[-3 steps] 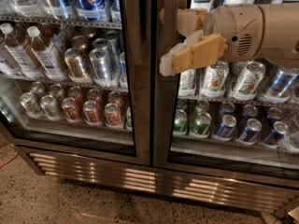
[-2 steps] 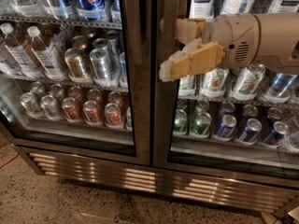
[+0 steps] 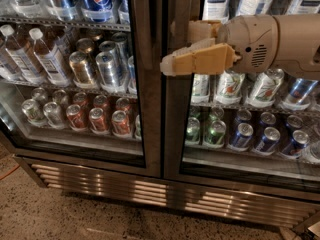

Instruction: Open right fridge door

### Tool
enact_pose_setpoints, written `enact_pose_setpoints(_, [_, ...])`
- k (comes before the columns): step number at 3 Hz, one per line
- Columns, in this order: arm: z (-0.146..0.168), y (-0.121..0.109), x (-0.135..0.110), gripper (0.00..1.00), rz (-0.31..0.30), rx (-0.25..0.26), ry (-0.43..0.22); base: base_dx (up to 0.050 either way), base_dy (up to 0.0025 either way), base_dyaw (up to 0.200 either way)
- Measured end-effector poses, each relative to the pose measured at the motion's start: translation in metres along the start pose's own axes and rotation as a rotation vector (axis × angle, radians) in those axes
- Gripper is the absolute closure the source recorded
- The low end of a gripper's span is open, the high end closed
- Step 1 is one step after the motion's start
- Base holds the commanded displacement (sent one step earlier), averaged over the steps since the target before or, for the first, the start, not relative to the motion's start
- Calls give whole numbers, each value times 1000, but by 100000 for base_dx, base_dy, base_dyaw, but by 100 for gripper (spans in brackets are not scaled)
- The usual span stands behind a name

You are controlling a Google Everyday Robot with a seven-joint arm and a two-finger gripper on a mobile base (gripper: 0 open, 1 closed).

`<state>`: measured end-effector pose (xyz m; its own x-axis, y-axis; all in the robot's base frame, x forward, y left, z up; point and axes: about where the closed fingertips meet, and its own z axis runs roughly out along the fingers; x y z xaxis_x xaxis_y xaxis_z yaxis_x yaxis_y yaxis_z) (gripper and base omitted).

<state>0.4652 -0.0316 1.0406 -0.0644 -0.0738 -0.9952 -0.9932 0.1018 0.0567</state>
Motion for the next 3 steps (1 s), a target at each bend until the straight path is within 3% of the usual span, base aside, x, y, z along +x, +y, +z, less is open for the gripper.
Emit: enact_pose_setpoints(3, [0,0,0,96,0,0,0,0,0,0])
